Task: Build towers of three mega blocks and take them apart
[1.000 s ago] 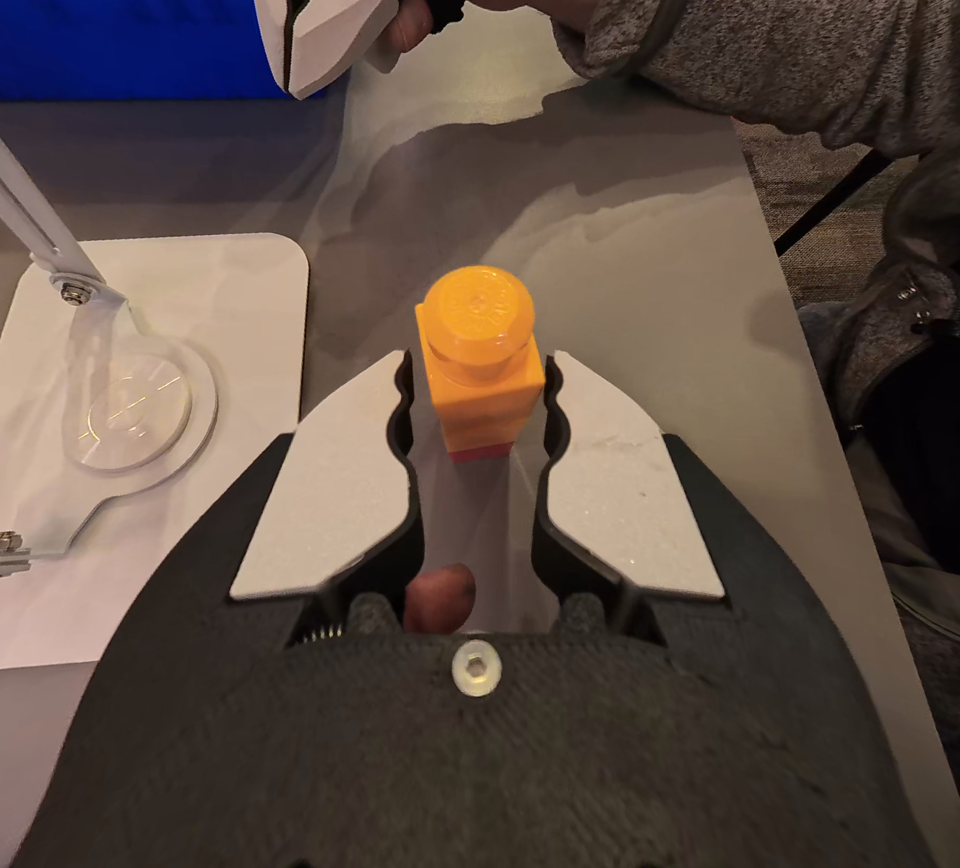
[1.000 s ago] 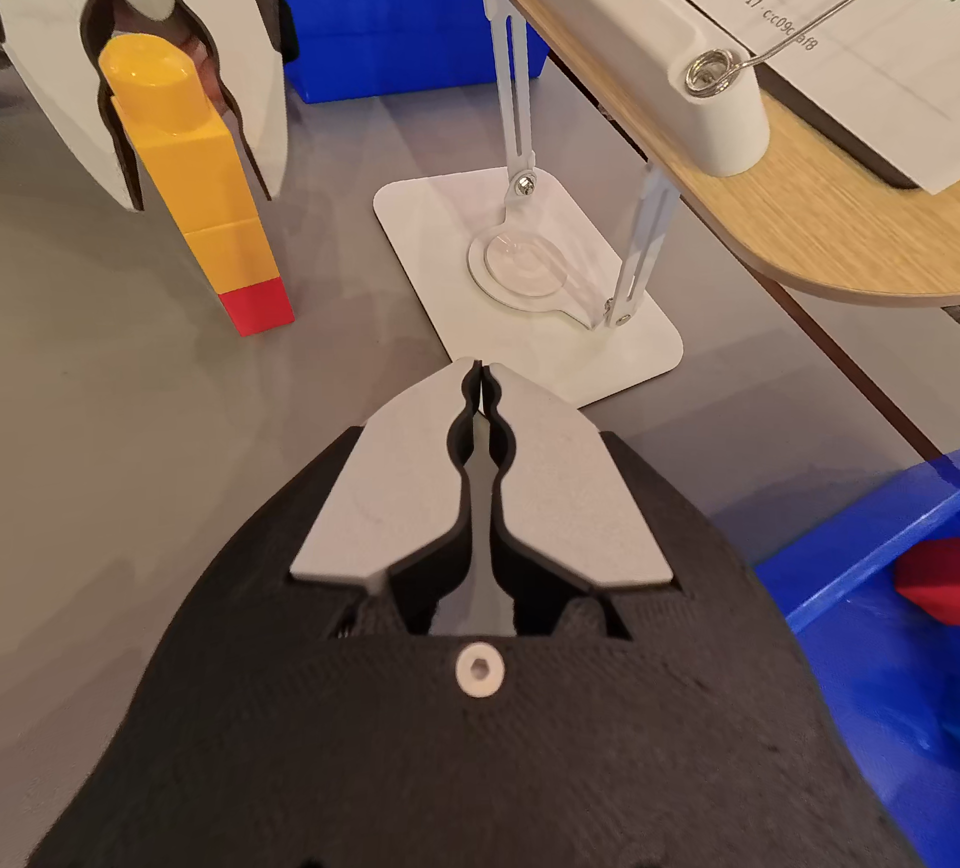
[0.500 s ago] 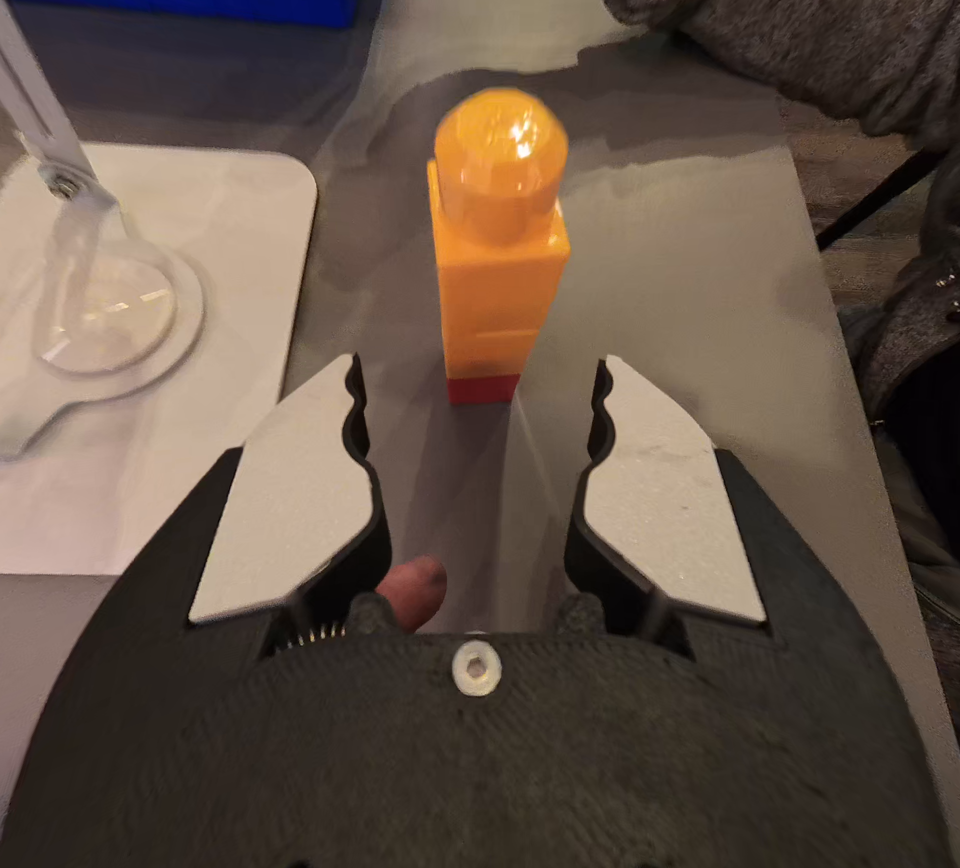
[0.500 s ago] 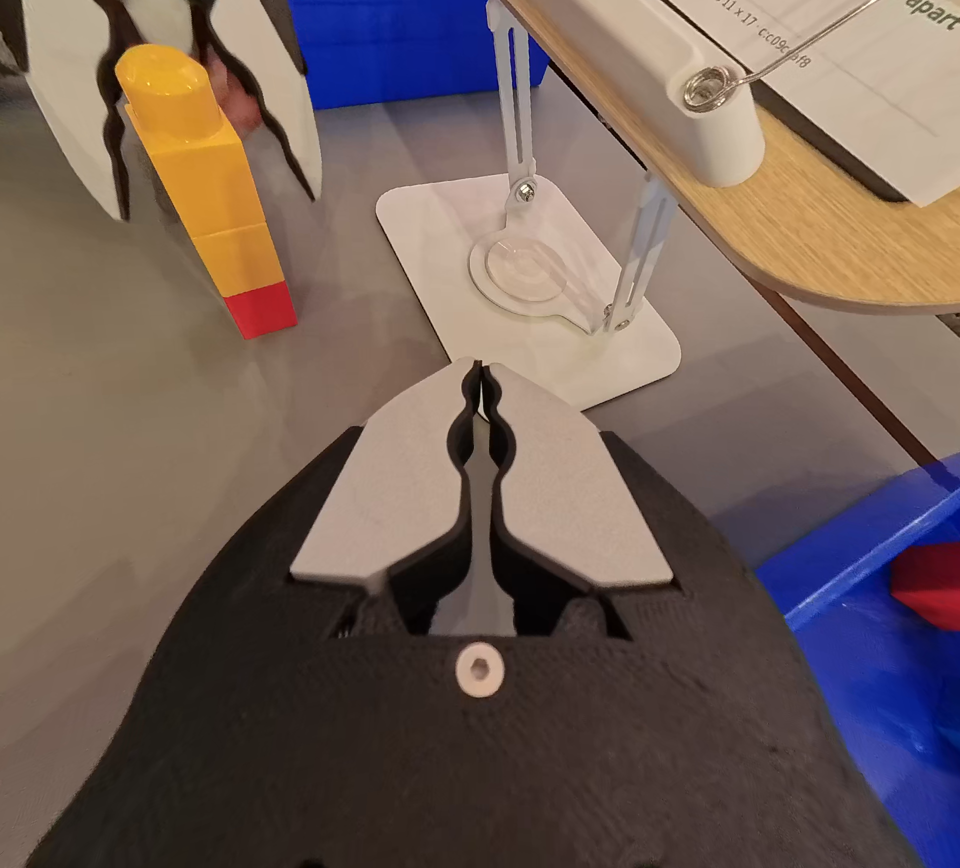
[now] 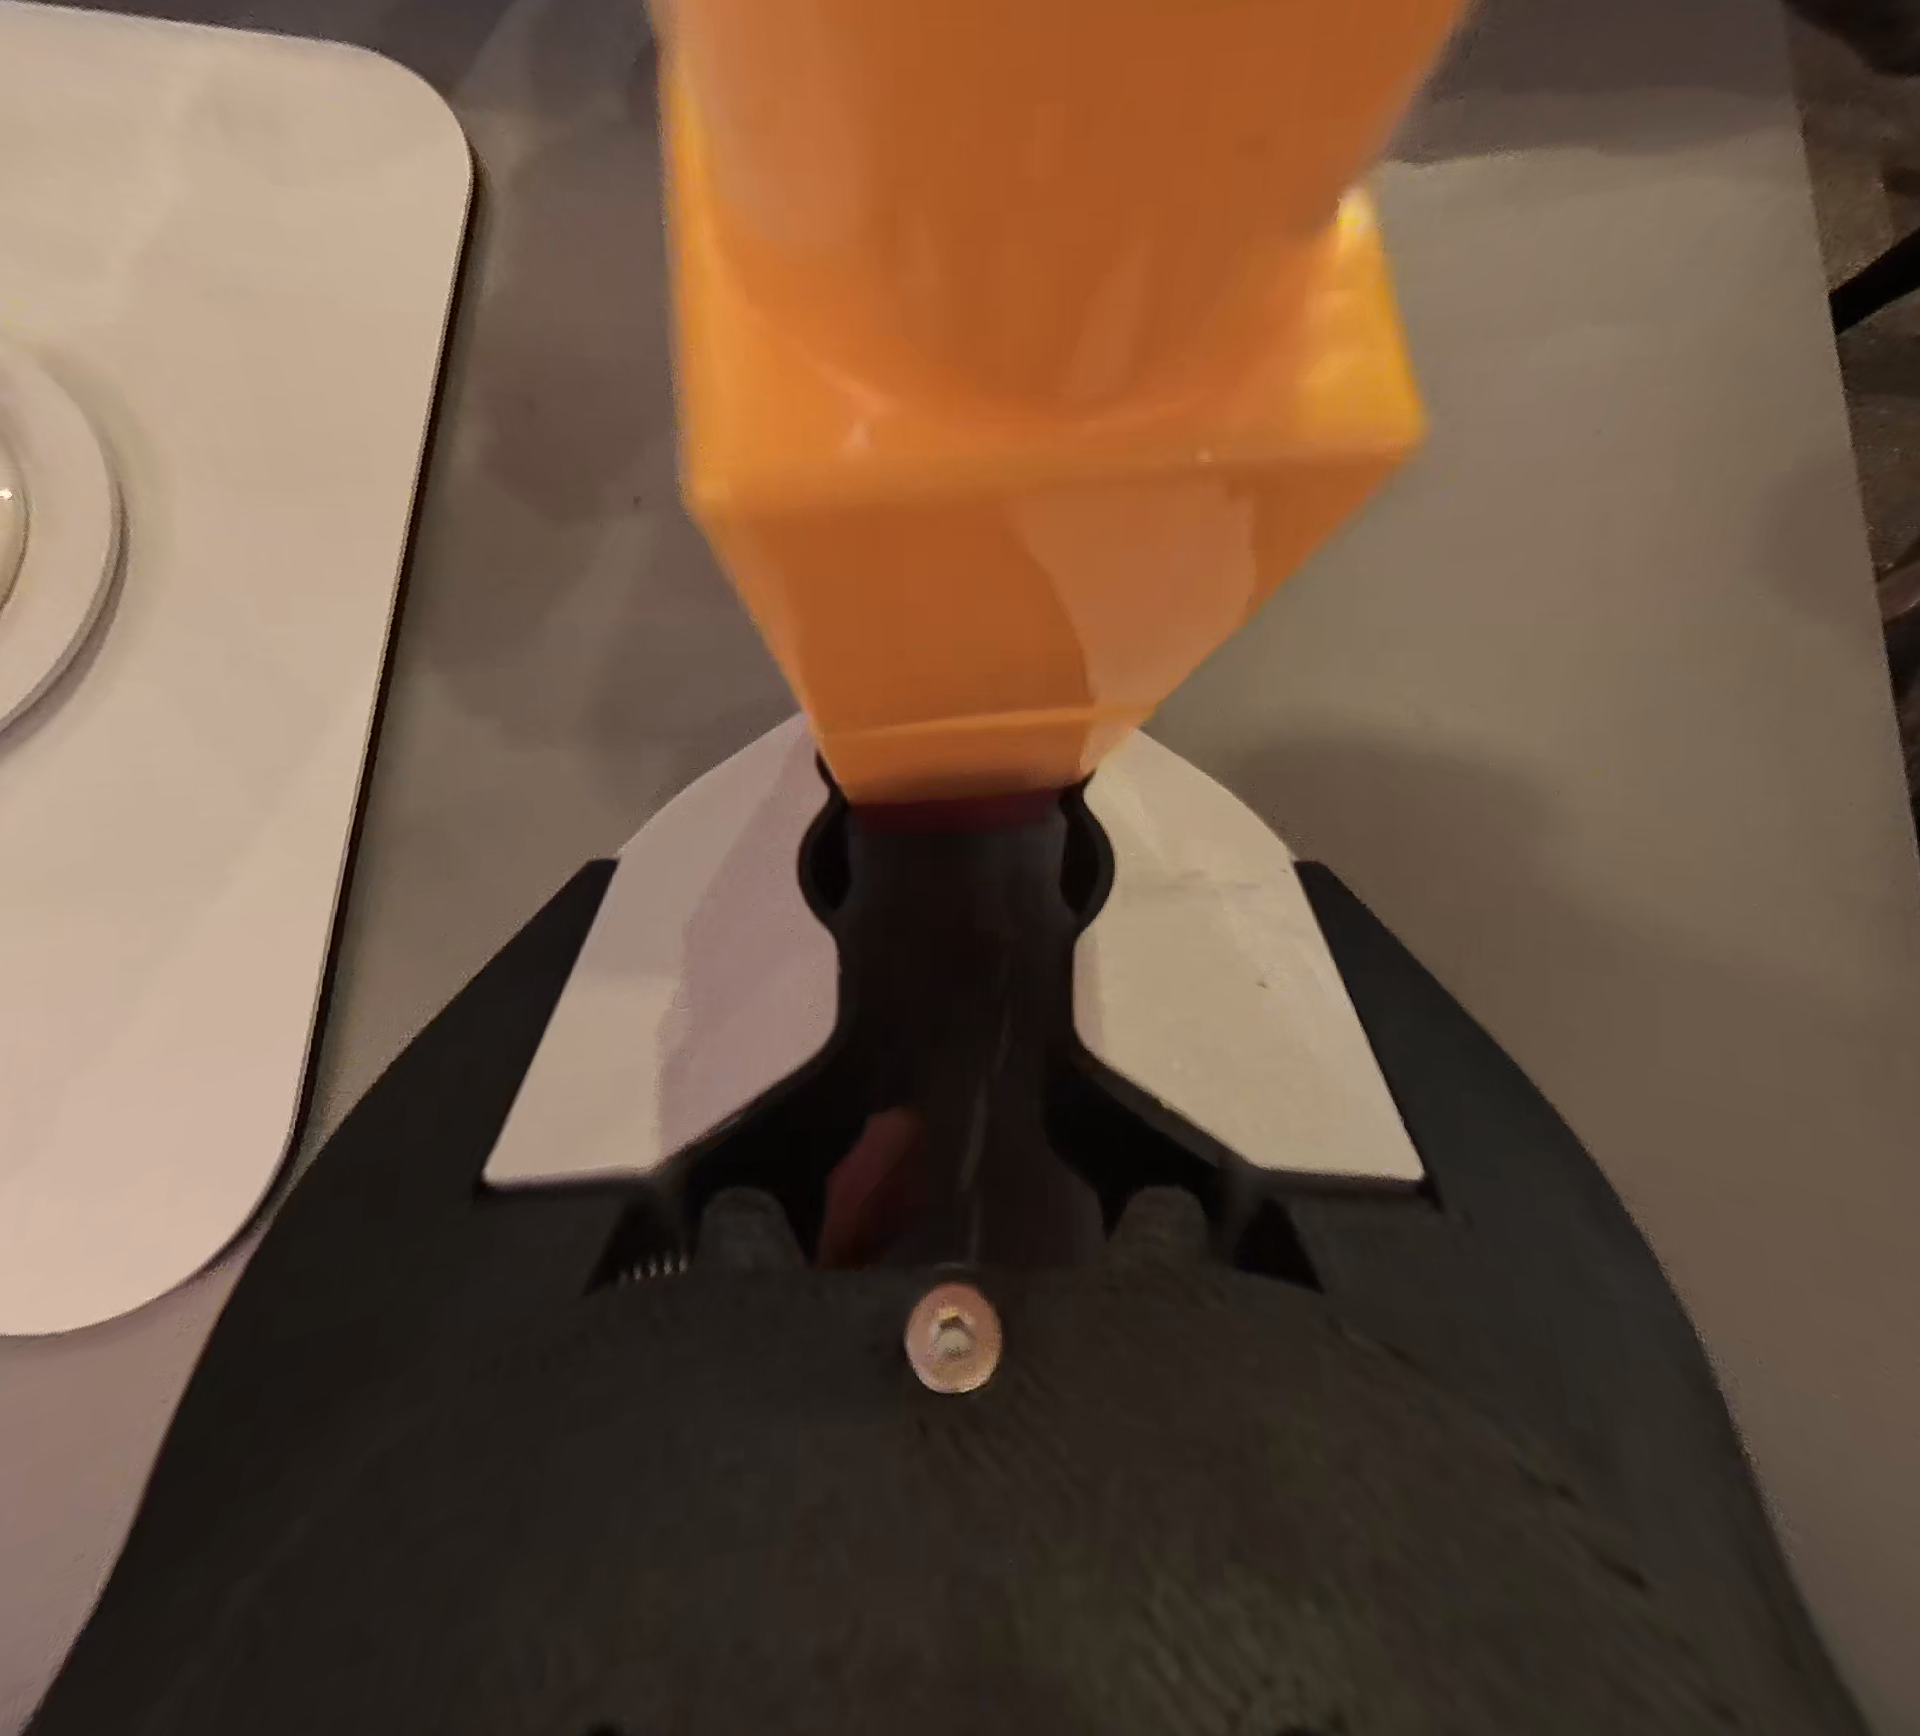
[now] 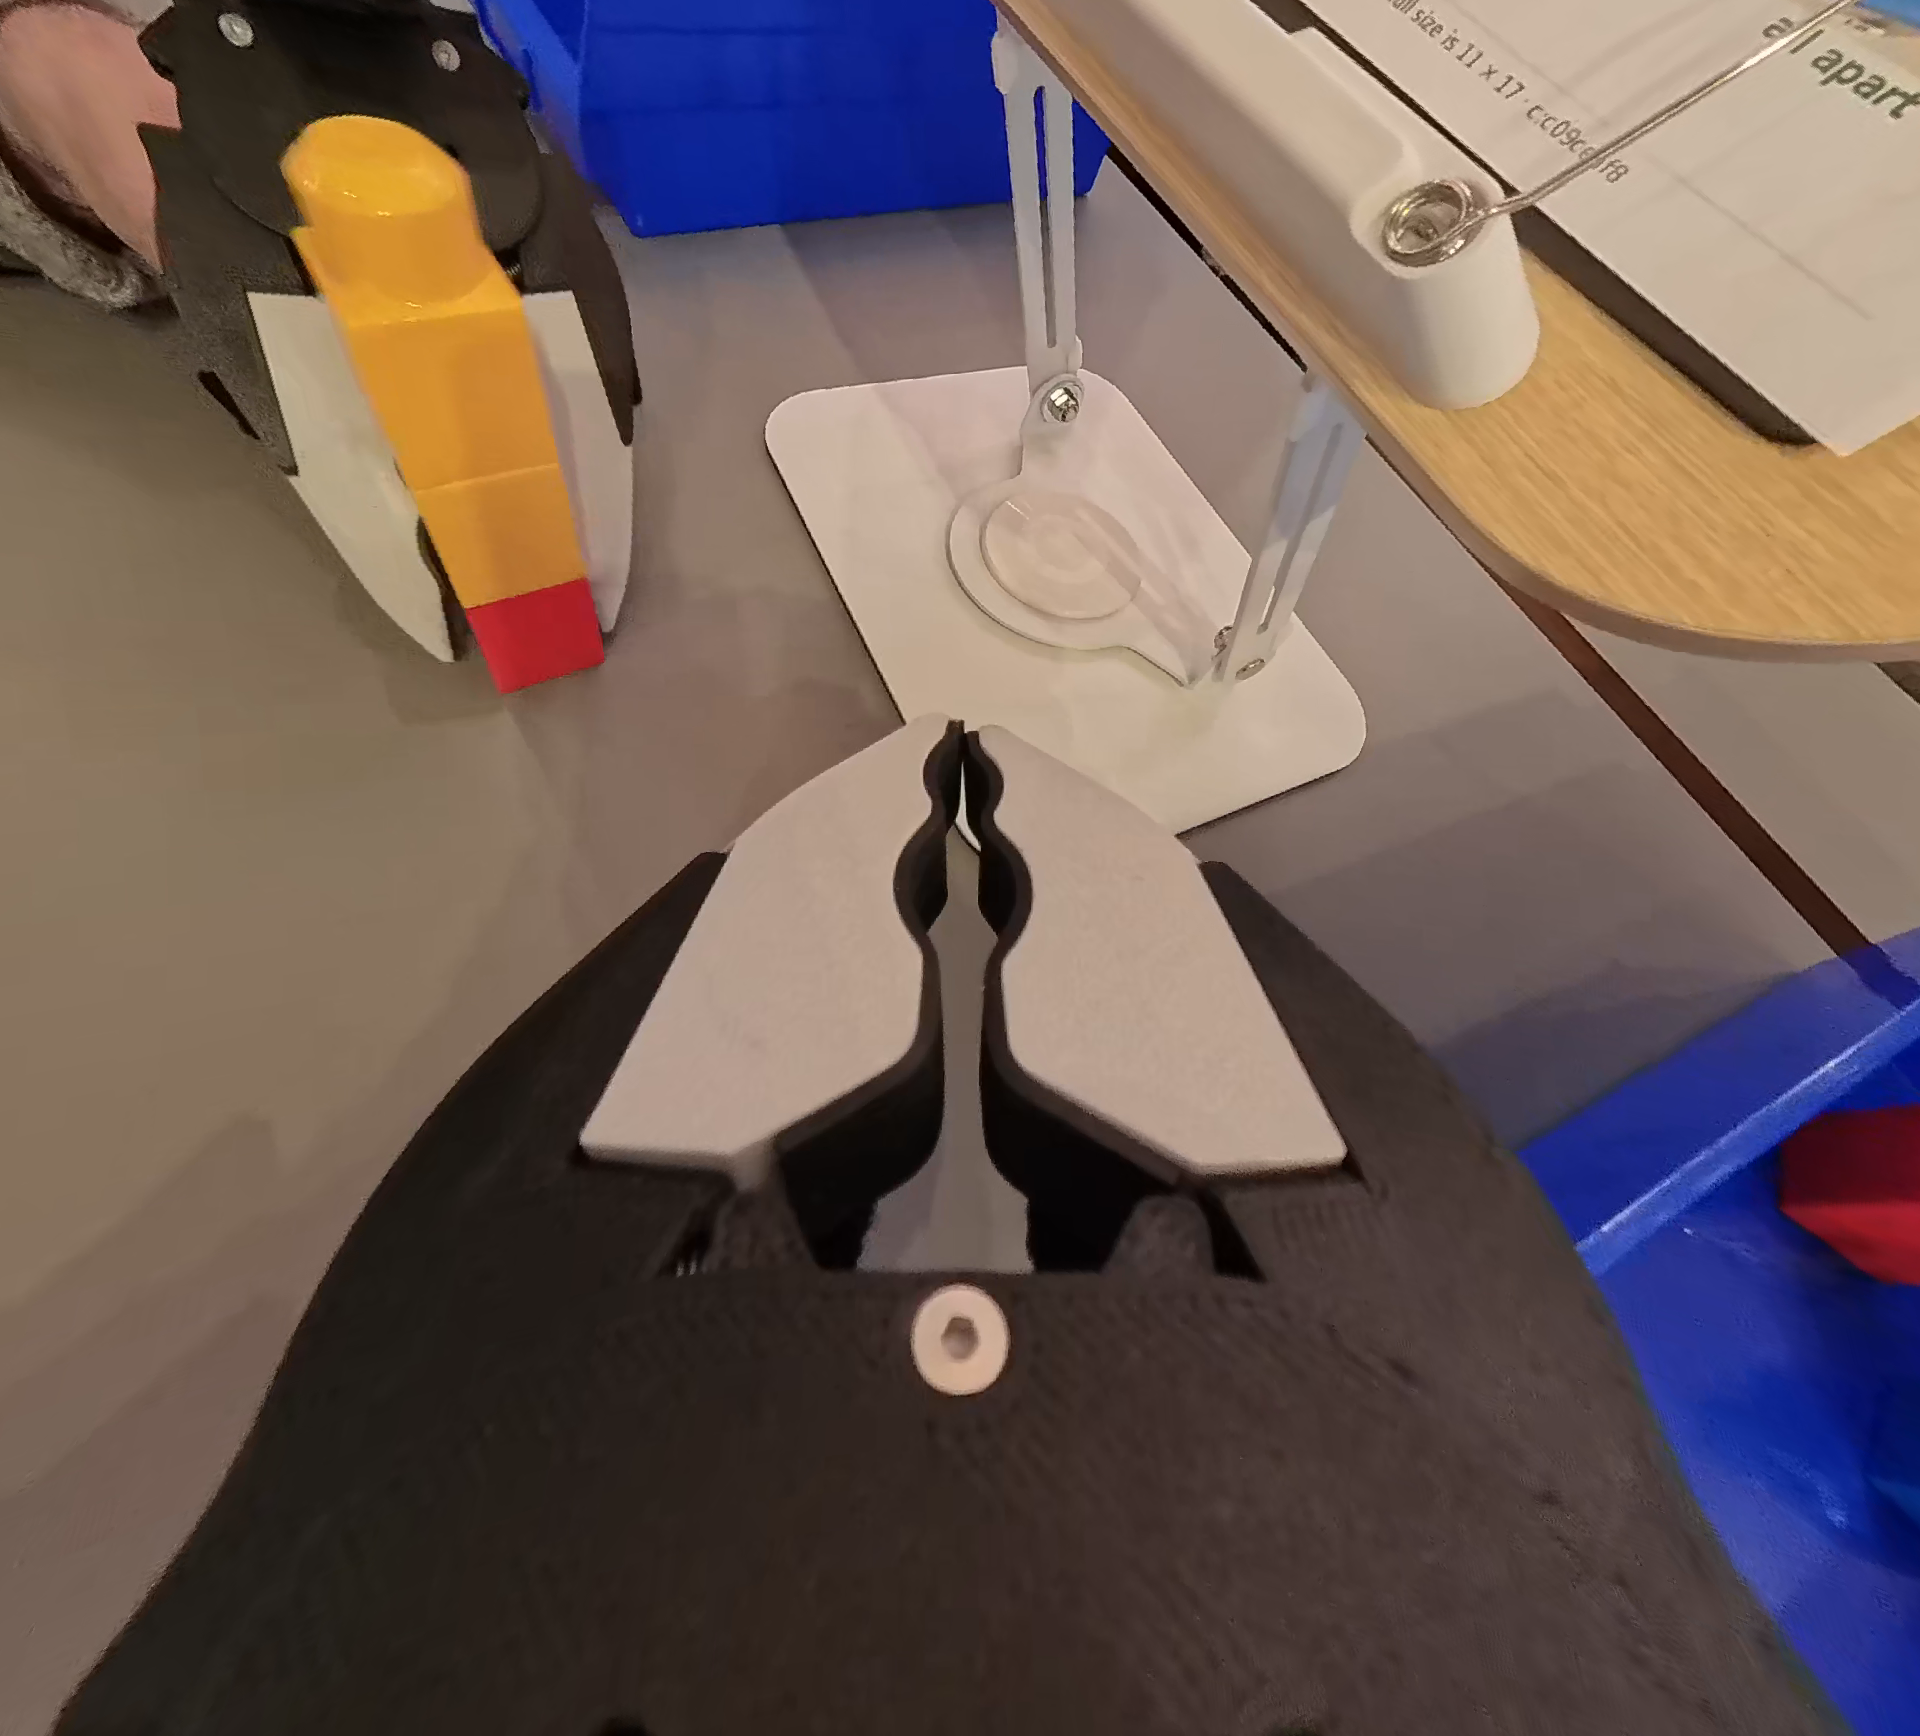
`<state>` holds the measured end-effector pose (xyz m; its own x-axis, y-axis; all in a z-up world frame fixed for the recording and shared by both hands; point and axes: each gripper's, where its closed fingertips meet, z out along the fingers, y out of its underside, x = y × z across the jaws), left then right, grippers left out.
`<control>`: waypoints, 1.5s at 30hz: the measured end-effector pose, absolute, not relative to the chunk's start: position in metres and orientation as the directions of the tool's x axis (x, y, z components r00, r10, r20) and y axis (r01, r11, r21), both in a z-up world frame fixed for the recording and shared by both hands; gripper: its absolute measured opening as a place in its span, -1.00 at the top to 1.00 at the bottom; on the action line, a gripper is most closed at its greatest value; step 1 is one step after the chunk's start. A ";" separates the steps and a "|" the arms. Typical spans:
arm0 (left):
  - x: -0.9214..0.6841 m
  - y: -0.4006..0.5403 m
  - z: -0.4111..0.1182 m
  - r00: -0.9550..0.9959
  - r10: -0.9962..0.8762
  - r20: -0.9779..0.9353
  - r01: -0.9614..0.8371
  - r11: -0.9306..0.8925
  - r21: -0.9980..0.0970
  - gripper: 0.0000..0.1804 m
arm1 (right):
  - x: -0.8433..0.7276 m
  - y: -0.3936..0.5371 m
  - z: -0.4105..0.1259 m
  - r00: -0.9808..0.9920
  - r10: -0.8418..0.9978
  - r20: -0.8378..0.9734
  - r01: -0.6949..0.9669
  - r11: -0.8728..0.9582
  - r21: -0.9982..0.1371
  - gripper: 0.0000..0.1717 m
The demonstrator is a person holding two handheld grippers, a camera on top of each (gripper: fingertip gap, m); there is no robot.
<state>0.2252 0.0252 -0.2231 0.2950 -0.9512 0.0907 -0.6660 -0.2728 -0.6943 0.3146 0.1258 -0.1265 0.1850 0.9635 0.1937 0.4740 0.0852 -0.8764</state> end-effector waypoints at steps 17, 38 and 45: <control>0.230 0.020 -0.206 0.115 -0.993 0.031 -0.838 -0.114 -0.533 0.60 | 0.253 0.031 -0.103 -0.226 0.960 0.163 0.521 0.261 -0.813 0.43; 0.235 0.022 -0.208 0.097 -0.995 0.007 -0.819 -0.084 -0.568 0.60 | 0.229 0.018 -0.107 -0.267 0.957 0.112 0.477 0.232 -0.847 0.58; 0.230 0.023 -0.220 0.098 -0.995 -0.004 -0.844 -0.081 -0.531 0.61 | 0.242 0.022 -0.071 -0.243 0.955 0.168 0.353 0.248 -0.902 0.57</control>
<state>0.2296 0.0227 -0.2197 0.0978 -0.9952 -0.0042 -0.8437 -0.0807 -0.5308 0.2421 0.0218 -0.0707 -0.2426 0.9555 0.1680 0.3535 0.2484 -0.9019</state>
